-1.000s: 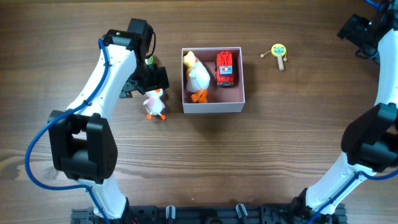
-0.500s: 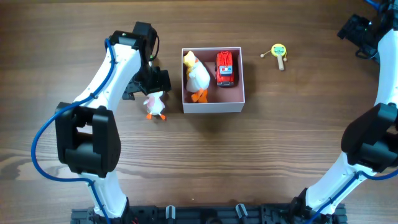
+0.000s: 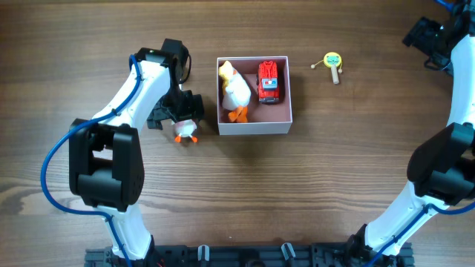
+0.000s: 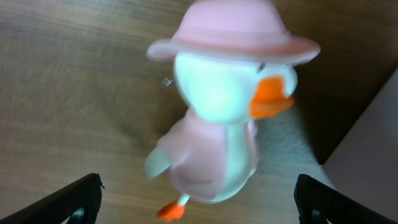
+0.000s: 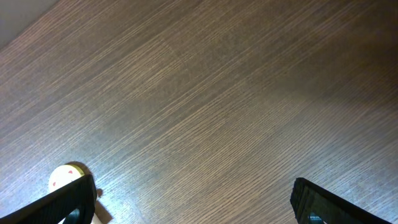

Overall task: Pack container
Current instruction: 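Lower the left gripper and grasp the pink-hat duck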

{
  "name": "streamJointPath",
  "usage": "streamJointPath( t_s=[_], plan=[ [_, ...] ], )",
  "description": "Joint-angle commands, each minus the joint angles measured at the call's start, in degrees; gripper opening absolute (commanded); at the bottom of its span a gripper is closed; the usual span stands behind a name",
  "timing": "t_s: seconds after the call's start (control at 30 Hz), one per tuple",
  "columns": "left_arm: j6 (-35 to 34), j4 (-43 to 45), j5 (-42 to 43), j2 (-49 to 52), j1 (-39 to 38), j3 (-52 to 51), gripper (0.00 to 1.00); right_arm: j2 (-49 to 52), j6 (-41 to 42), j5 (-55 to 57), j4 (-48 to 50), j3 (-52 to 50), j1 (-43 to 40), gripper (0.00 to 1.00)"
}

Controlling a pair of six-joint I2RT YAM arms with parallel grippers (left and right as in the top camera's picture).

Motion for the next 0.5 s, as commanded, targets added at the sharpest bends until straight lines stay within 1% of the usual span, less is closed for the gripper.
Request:
streamJointPath(
  t_s=[0.0, 0.03, 0.17, 0.47],
  plan=[
    [3.9, 3.3, 2.0, 0.7, -0.4, -1.6, 1.0, -1.4, -0.5, -0.5, 0.1, -0.1, 0.3, 1.0],
    [4.9, 4.2, 2.0, 0.7, -0.4, -2.2, 1.0, -1.4, -0.5, -0.5, 0.2, -0.1, 0.3, 1.0],
    [4.9, 6.3, 2.0, 0.7, -0.5, -4.5, 1.0, -1.4, -0.5, -0.5, 0.2, -0.1, 0.3, 1.0],
    [4.7, 6.5, 2.0, 0.7, -0.5, -5.2, 1.0, -1.4, -0.5, -0.5, 0.2, -0.1, 0.3, 1.0]
  ],
)
